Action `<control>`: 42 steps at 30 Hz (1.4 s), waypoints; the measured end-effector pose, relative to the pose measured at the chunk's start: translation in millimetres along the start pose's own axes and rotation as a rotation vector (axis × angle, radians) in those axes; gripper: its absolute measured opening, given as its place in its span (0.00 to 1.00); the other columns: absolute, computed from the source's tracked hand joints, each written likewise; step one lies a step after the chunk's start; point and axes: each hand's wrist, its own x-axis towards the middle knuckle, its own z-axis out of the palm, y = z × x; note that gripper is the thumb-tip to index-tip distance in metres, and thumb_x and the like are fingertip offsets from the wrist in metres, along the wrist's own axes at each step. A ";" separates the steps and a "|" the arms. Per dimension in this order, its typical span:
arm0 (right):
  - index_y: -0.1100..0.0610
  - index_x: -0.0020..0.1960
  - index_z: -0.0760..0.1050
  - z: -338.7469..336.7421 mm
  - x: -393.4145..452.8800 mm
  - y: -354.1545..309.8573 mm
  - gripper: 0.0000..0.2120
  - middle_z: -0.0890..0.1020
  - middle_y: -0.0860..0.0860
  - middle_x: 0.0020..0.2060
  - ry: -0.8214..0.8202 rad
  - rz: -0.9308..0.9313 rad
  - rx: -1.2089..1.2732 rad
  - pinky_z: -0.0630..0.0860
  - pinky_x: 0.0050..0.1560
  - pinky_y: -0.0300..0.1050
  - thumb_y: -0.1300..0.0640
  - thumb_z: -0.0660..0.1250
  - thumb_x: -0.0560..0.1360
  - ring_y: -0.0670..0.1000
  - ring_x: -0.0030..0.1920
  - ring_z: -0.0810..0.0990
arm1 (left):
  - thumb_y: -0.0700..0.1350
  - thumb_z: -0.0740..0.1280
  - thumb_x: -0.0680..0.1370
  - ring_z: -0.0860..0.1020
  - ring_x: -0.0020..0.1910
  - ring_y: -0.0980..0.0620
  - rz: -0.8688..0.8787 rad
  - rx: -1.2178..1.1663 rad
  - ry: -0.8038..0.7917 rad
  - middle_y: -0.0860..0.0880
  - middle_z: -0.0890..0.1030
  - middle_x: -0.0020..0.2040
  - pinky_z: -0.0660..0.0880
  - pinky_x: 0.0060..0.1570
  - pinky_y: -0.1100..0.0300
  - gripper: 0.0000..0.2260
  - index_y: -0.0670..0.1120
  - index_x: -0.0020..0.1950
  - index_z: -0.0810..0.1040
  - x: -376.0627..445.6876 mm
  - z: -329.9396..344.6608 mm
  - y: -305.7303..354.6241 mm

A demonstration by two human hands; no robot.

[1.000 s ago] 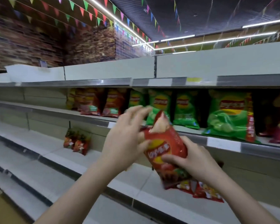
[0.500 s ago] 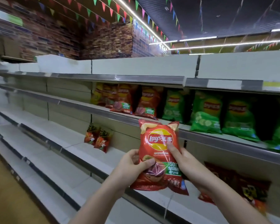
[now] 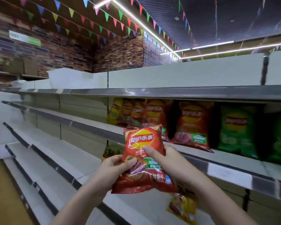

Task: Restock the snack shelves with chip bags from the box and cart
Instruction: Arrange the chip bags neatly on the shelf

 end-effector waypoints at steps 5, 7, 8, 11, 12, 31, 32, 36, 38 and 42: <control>0.49 0.49 0.78 34.0 79.2 -23.0 0.20 0.86 0.49 0.47 -0.002 -0.051 -0.112 0.80 0.56 0.51 0.33 0.65 0.72 0.49 0.47 0.85 | 0.54 0.78 0.65 0.85 0.46 0.44 -0.008 0.068 0.013 0.43 0.86 0.46 0.81 0.49 0.52 0.27 0.41 0.57 0.78 54.5 -62.9 17.9; 0.51 0.54 0.78 42.7 99.6 -26.6 0.23 0.86 0.49 0.45 0.002 -0.045 -0.124 0.81 0.54 0.51 0.32 0.64 0.73 0.49 0.45 0.85 | 0.55 0.73 0.65 0.85 0.46 0.45 -0.003 0.108 -0.002 0.44 0.86 0.46 0.81 0.50 0.52 0.25 0.42 0.56 0.78 72.7 -77.5 24.7; 0.51 0.56 0.77 45.1 108.1 -28.0 0.24 0.86 0.49 0.44 -0.001 -0.035 -0.129 0.82 0.53 0.49 0.32 0.63 0.73 0.48 0.43 0.86 | 0.55 0.72 0.65 0.85 0.46 0.45 -0.002 0.125 -0.017 0.45 0.86 0.46 0.81 0.51 0.52 0.24 0.42 0.56 0.78 81.9 -83.2 27.6; 0.53 0.52 0.78 47.7 133.3 -28.7 0.21 0.87 0.48 0.38 0.002 -0.025 -0.128 0.83 0.48 0.45 0.35 0.64 0.74 0.46 0.39 0.86 | 0.55 0.72 0.70 0.85 0.45 0.47 0.005 0.141 -0.052 0.47 0.86 0.45 0.81 0.51 0.52 0.19 0.45 0.54 0.77 110.1 -98.1 29.1; 0.53 0.50 0.79 47.5 137.6 -30.0 0.21 0.87 0.48 0.37 0.005 -0.017 -0.129 0.83 0.47 0.44 0.36 0.64 0.74 0.46 0.38 0.86 | 0.55 0.72 0.72 0.85 0.45 0.48 0.003 0.139 -0.055 0.48 0.86 0.44 0.81 0.51 0.52 0.17 0.46 0.53 0.77 117.2 -100.4 29.5; 0.59 0.52 0.70 154.8 359.0 -52.2 0.16 0.78 0.56 0.47 0.591 0.220 -0.461 0.75 0.43 0.45 0.45 0.59 0.81 0.57 0.50 0.81 | 0.45 0.79 0.66 0.82 0.52 0.50 0.233 0.375 -0.391 0.47 0.83 0.54 0.78 0.57 0.53 0.28 0.44 0.63 0.74 373.4 -250.6 59.2; 0.61 0.58 0.71 155.5 369.7 -49.6 0.16 0.78 0.60 0.50 0.650 0.242 -0.555 0.73 0.45 0.45 0.48 0.59 0.82 0.60 0.54 0.80 | 0.46 0.80 0.65 0.81 0.53 0.49 0.223 0.368 -0.371 0.46 0.82 0.56 0.78 0.57 0.54 0.29 0.43 0.63 0.74 386.8 -244.7 57.5; 0.54 0.79 0.46 160.1 384.3 -37.3 0.34 0.60 0.58 0.75 0.734 0.178 -0.899 0.72 0.60 0.51 0.54 0.61 0.80 0.62 0.69 0.68 | 0.49 0.76 0.71 0.78 0.56 0.46 0.201 0.473 -0.309 0.44 0.79 0.60 0.75 0.54 0.57 0.25 0.40 0.63 0.74 417.4 -214.4 48.0; 0.54 0.79 0.50 164.7 383.3 -29.5 0.30 0.57 0.56 0.76 0.657 0.210 -1.089 0.71 0.62 0.51 0.54 0.59 0.81 0.60 0.71 0.65 | 0.48 0.73 0.74 0.78 0.57 0.45 0.228 0.542 -0.307 0.43 0.79 0.60 0.74 0.55 0.56 0.21 0.40 0.63 0.75 425.3 -204.1 40.6; 0.55 0.79 0.51 162.9 382.9 -15.5 0.28 0.56 0.55 0.78 0.536 0.232 -1.115 0.70 0.62 0.50 0.56 0.56 0.82 0.59 0.72 0.65 | 0.51 0.68 0.78 0.77 0.56 0.44 0.280 0.653 -0.314 0.44 0.79 0.56 0.73 0.52 0.57 0.17 0.41 0.60 0.76 440.1 -198.4 28.2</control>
